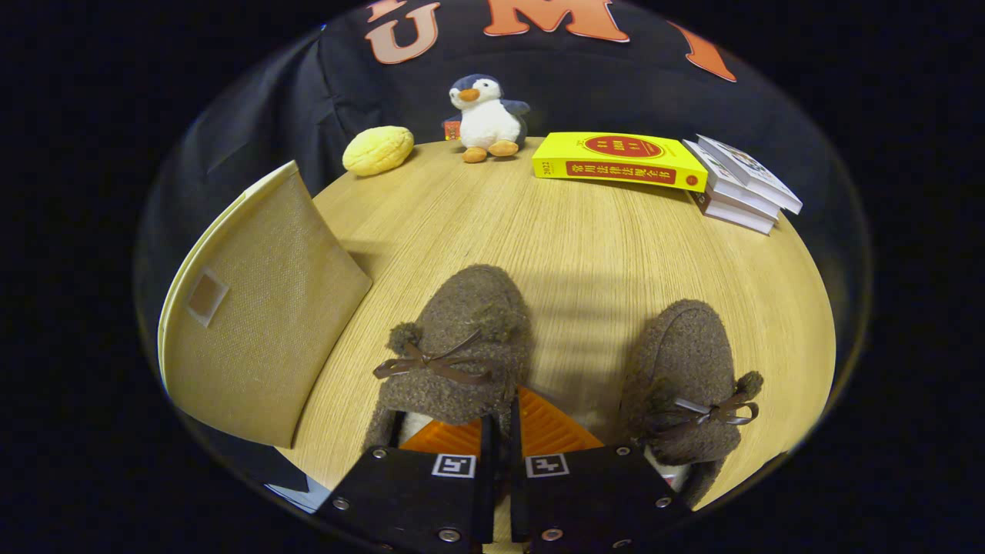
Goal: Open the storage box then place both shoes into the box .Put the left shoe in first, then the right shoe, with the right side of both shoes facing outward in a uniform manner.
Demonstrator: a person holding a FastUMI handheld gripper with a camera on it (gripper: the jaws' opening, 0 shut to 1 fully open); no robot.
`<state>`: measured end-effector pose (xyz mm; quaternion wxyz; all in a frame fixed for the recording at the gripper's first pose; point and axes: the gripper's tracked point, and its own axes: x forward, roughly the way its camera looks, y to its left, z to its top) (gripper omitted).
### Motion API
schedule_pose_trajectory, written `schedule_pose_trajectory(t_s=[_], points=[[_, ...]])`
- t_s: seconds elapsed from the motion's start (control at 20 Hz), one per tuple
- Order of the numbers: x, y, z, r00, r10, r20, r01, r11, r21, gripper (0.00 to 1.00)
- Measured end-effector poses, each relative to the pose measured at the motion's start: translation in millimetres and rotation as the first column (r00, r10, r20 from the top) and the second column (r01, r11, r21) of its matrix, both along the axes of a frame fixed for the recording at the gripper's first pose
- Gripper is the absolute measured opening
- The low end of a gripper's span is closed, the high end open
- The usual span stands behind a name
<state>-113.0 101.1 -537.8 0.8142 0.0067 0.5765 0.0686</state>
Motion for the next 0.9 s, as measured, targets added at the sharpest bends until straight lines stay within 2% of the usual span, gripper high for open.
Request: schedule_pose_trajectory(t_s=[0.1,0.45,0.7,0.9], points=[[1.8,6.6,6.7,0.998,-0.060,-0.018,0.061,0.998,0.036,0.04],[21.1,37.8,66.7,0.986,-0.164,-0.008,0.164,0.982,0.097,0.04],[41.3,90.2,135.2,0.991,-0.129,0.034,0.123,0.984,0.126,0.04],[53.1,148.7,170.2,0.995,-0.094,0.034,0.086,0.978,0.191,0.04]])
